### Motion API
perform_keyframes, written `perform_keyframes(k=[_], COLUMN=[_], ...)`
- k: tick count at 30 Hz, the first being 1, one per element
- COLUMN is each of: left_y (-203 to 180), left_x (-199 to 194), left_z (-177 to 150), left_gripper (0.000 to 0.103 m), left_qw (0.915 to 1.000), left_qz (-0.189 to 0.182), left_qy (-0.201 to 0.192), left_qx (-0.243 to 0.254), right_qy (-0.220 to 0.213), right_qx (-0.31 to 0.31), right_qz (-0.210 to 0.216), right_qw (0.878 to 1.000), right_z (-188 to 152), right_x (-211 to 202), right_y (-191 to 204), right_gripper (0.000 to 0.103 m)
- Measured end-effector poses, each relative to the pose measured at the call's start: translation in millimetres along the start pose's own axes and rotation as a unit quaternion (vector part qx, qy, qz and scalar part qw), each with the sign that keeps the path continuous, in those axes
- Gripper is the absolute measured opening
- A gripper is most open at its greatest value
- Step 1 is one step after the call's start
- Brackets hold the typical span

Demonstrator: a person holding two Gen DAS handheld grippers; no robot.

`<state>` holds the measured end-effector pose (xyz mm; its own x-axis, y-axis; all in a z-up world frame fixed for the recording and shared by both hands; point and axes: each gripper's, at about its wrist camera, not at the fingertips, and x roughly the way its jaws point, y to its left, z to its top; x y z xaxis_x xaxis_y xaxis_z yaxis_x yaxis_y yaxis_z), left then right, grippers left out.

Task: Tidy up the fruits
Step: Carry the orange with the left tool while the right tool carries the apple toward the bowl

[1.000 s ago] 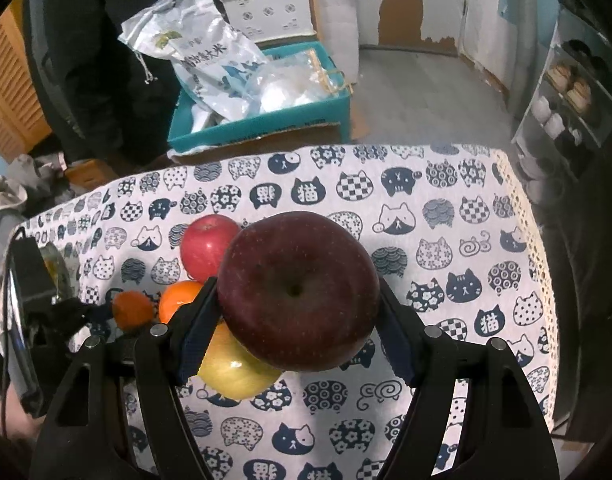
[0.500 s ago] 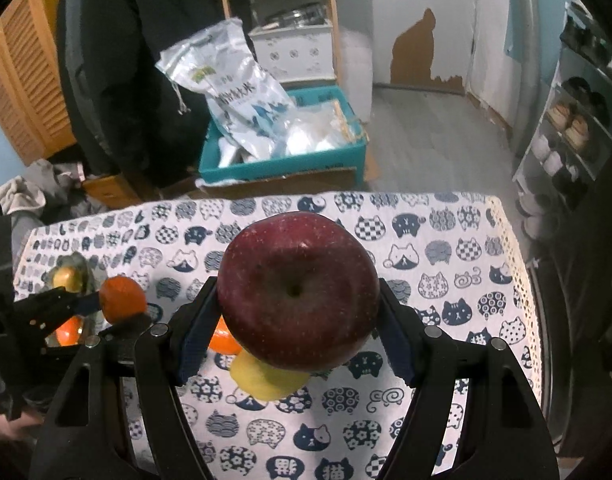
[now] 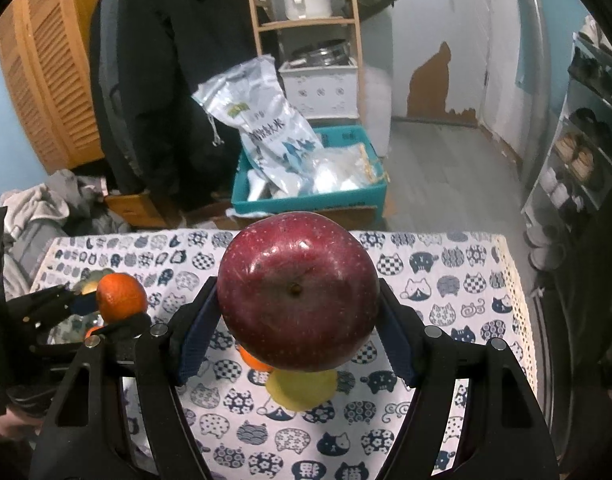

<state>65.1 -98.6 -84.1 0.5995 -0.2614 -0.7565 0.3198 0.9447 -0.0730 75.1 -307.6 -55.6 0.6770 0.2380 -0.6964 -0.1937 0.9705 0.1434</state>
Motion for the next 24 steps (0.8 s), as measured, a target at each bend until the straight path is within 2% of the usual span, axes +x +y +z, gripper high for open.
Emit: perform_keyframes(k=[12,24], left_y=[6.3,26.5], left_x=[-39.1,-62.5], left_z=[6.8,2.3], left_gripper=[0.046,0.046], left_qw=[0.9994,0.9986], left_qz=[-0.003,0.004], left_qy=[-0.034,-0.049], left_qx=[-0.001,-0.018], right_qy=[-0.030,-0.038], right_qx=[-0.021,-0.045], right_qz=[0.015,0.043], right_qw=[0.999,0.997], right_z=[12.5,19.2], right_x=[-21.1,-26.2], right_y=[23.0,60.8], right_gripper=[0.074,0.074])
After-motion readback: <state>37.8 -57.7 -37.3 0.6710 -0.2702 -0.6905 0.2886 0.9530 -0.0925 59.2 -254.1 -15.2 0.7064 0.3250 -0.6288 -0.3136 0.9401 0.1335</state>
